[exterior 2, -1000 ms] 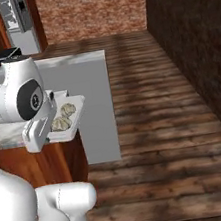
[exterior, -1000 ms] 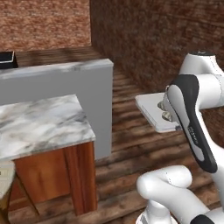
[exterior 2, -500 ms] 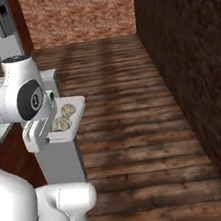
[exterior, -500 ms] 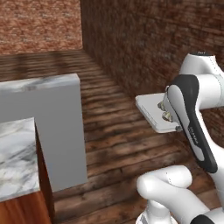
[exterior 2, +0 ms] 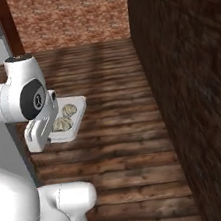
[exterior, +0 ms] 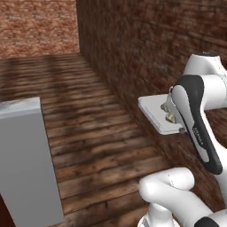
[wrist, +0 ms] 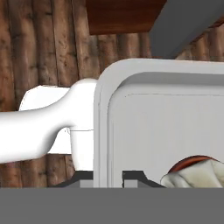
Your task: Place two dumplings into each of the tupperware containers and then place the containers in the fridge.
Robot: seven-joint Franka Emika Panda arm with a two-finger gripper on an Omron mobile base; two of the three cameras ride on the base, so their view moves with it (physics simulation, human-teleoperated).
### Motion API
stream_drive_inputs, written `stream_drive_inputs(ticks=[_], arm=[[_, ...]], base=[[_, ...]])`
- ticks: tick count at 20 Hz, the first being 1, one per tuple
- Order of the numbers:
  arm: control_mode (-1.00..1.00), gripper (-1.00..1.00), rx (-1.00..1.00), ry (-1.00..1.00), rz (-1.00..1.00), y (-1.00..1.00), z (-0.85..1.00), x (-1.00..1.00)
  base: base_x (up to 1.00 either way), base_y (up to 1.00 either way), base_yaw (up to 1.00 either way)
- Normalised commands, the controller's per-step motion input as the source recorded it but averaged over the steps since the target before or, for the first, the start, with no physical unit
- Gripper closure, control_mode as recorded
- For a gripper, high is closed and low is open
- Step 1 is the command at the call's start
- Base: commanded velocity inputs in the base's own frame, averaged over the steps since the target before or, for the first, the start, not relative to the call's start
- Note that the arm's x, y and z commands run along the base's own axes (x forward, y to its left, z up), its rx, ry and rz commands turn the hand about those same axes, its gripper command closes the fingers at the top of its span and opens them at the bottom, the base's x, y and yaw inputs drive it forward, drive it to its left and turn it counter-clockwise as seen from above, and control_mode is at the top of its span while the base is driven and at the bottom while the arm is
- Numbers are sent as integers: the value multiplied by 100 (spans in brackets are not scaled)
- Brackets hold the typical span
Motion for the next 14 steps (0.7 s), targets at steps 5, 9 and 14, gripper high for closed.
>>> stream_drive_inputs(ticks=[5, 9, 14], arm=[[100, 100, 0, 0, 0, 0, 0, 0], [100, 100, 0, 0, 0, 0, 0, 0], [100, 100, 0, 0, 0, 0, 0, 0]], base=[[100, 3, 1], [100, 24, 0], [100, 29, 0]])
